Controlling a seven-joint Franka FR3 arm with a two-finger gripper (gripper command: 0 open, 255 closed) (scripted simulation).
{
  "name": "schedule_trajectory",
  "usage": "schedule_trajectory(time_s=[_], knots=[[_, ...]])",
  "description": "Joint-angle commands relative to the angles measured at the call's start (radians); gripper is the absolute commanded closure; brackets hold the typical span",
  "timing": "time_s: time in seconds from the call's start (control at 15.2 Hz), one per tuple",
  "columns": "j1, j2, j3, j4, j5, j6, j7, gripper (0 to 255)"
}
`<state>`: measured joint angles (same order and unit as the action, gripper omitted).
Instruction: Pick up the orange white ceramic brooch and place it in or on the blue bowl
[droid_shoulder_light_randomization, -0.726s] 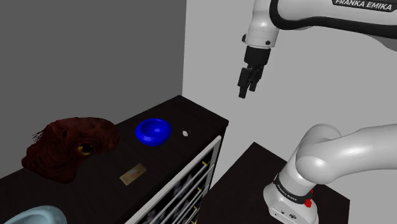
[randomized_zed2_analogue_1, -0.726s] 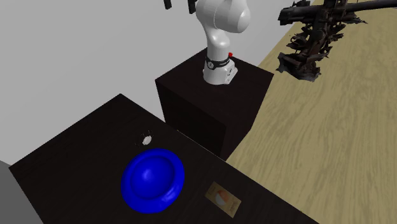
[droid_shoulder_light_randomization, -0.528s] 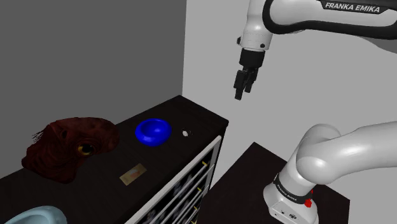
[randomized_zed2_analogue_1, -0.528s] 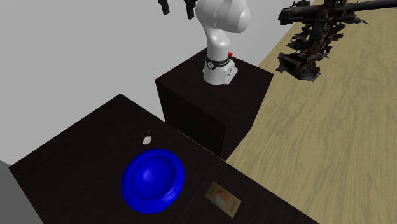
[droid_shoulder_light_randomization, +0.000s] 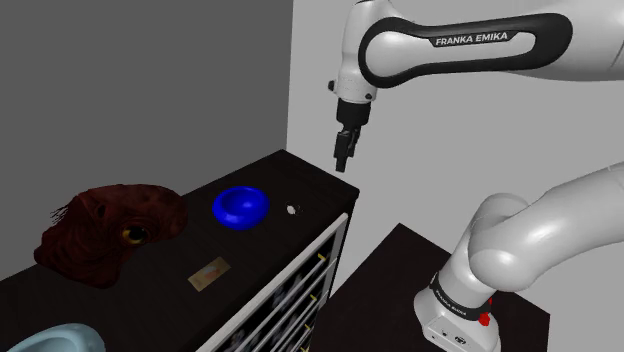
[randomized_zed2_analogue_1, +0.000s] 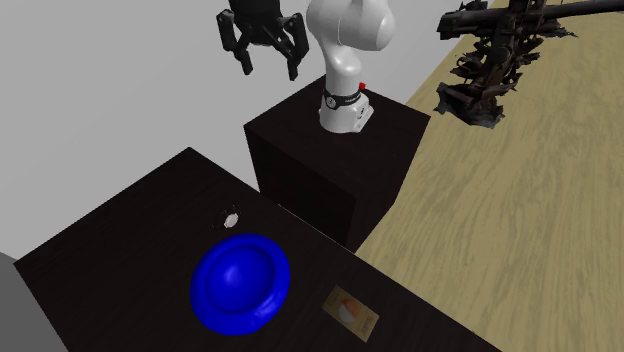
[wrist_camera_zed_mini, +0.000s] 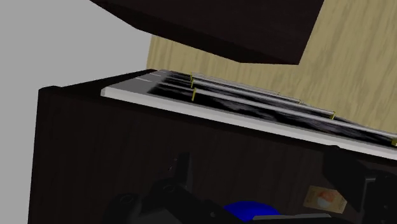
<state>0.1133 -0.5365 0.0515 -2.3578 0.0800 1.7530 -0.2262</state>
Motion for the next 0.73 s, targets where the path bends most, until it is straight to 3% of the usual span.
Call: schedule_trajectory(time_s=[0.0,0.66], knots=[[0.019,0.071,0.008,0.012,-0.002,0.065,-0.045,0],[0.103,0.396,0.067,0.121,-0.025,0.301,-0.229,0]])
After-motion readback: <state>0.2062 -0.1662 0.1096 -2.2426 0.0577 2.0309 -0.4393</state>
